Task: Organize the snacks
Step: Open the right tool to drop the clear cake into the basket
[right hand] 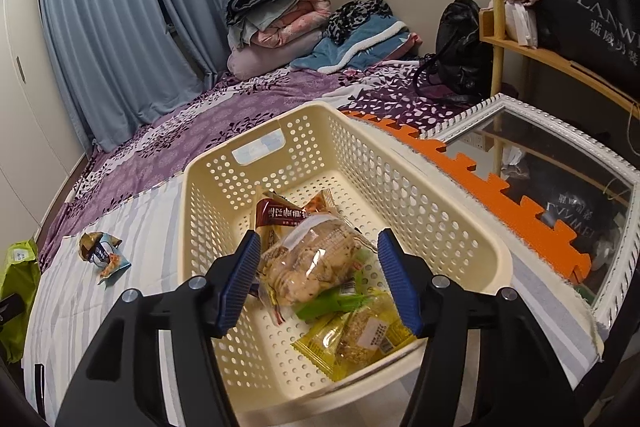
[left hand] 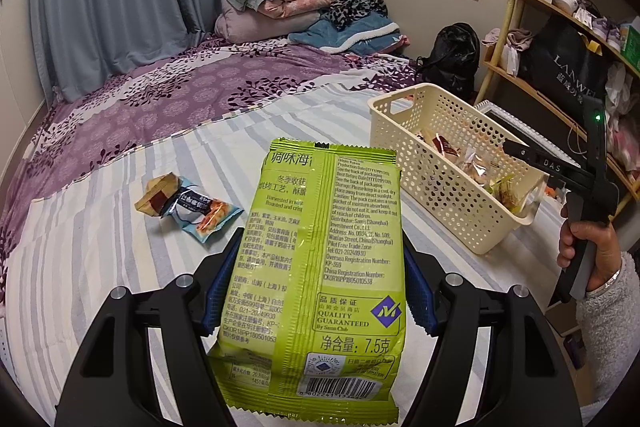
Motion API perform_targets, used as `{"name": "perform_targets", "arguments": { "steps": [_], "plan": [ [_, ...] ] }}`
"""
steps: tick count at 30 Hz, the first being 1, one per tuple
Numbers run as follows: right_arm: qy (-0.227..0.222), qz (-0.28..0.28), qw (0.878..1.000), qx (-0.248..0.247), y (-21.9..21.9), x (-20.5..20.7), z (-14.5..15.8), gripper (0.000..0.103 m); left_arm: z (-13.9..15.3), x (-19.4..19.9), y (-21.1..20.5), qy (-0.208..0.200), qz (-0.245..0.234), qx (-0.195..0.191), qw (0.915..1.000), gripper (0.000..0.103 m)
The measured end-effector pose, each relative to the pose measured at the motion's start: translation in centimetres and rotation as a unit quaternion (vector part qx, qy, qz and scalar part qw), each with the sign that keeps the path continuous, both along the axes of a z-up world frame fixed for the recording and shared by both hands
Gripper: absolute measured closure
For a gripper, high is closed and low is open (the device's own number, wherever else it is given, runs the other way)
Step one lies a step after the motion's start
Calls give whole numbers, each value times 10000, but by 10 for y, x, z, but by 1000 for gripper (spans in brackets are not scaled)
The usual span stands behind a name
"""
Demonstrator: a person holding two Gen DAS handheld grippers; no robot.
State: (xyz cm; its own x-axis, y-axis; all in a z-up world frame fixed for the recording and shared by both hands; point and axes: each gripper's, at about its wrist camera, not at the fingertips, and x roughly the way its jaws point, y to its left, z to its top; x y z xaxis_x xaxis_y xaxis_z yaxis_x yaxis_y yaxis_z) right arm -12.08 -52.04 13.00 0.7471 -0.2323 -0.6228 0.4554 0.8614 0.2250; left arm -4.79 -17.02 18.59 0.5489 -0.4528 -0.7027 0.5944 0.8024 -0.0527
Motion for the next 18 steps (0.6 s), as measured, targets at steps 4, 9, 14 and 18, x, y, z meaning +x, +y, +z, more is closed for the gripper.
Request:
{"name": "perform_targets", "arguments": {
  "steps": [4,9,14,18],
  "plan": [
    [-74,-119,9999,44,-5,-13,2,42,1,-1,-13,-9,-146,3,9999,31],
    [-125,-260,9996,-12,-10,-28,3,31,0,-5,-32,8,-352,17,9994,31],
    [-134,-381,9992,-3,-14,-40,1,20,1,-6,-56,41,-582,-30,9983,31],
    [-145,-432,9990,40,-17,-49,-2,19,4,-7,-84,79,-830,-104,9965,31]
  ]
}}
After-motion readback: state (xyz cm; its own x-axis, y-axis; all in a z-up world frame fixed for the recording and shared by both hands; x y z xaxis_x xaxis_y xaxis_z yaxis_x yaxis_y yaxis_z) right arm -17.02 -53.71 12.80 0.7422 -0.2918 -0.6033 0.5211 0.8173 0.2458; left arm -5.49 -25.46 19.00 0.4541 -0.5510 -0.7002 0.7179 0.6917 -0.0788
